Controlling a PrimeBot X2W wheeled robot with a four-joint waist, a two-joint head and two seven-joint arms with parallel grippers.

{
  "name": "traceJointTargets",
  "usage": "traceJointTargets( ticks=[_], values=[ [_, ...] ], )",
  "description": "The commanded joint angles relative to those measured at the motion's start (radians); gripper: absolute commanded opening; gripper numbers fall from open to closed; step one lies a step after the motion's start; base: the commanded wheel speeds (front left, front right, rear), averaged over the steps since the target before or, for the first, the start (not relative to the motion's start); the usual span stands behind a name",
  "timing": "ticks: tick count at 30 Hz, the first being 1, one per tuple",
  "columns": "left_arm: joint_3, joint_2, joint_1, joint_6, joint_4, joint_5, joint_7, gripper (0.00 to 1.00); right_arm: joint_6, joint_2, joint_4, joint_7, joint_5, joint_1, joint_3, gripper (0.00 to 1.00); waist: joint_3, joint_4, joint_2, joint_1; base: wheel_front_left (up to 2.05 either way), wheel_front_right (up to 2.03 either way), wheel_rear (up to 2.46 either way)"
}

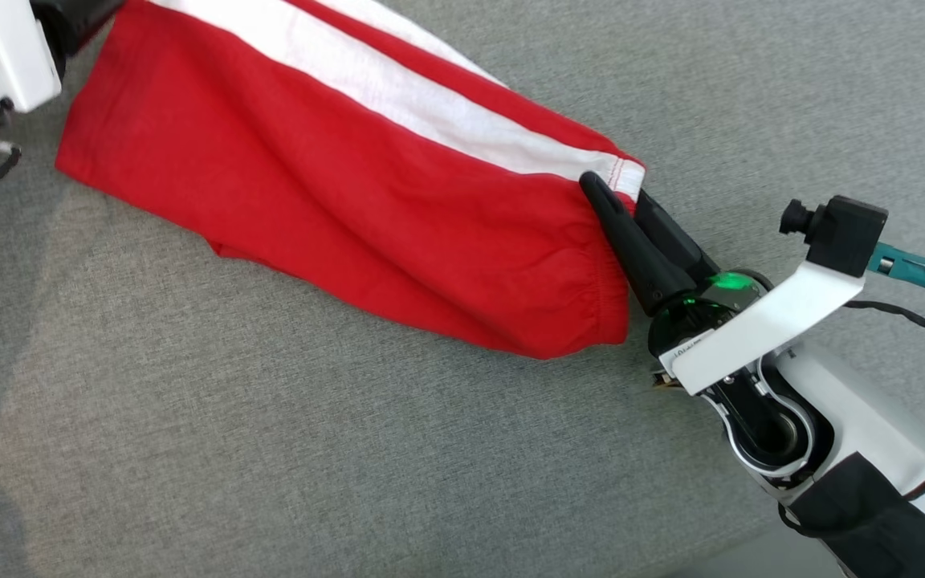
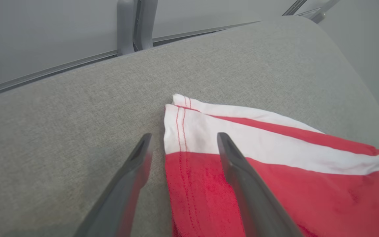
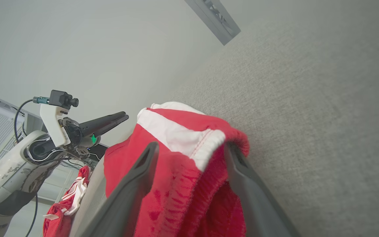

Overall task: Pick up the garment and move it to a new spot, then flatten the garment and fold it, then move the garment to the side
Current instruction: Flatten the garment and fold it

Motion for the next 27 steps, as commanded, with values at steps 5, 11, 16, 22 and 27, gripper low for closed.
traceJointTargets(
  ticks=[5, 11, 16, 22, 27],
  values=[
    [-0.033, 0.05, 0.041, -0.002, -0.029, -0.051, 0.088, 1.0, 0.0, -0.046, 0.001, 0.015, 0.045, 0.017, 0.04, 1.0, -0.042, -0.019, 0.0, 0.0, 0.0, 0.0, 0.0],
    [-0.067, 0.131, 0.04, -0.002, -0.033, -0.049, 0.165, 1.0, 0.0, -0.096, -0.05, 0.004, 0.056, 0.027, 0.038, 1.0, -0.034, -0.067, 0.0, 0.0, 0.0, 0.0, 0.0],
    [-0.074, 0.148, 0.057, -0.002, -0.021, -0.083, 0.21, 1.0, 0.0, -0.11, -0.081, 0.002, 0.045, 0.042, 0.026, 1.0, -0.024, -0.093, 0.0, 0.0, 0.0, 0.0, 0.0],
    [-0.077, 0.146, 0.087, -0.002, -0.066, -0.168, 0.305, 1.0, 0.0, -0.126, -0.108, -0.003, 0.025, 0.068, -0.008, 1.0, -0.022, -0.113, 0.0, 0.0, 0.0, 0.0, 0.0],
    [-0.06, 0.154, 0.075, -0.002, -0.106, -0.201, 0.319, 0.73, 0.0, -0.118, -0.114, -0.003, 0.011, 0.083, -0.026, 1.0, -0.021, -0.119, 0.0, 0.0, 0.0, 0.0, 0.0]
  ],
)
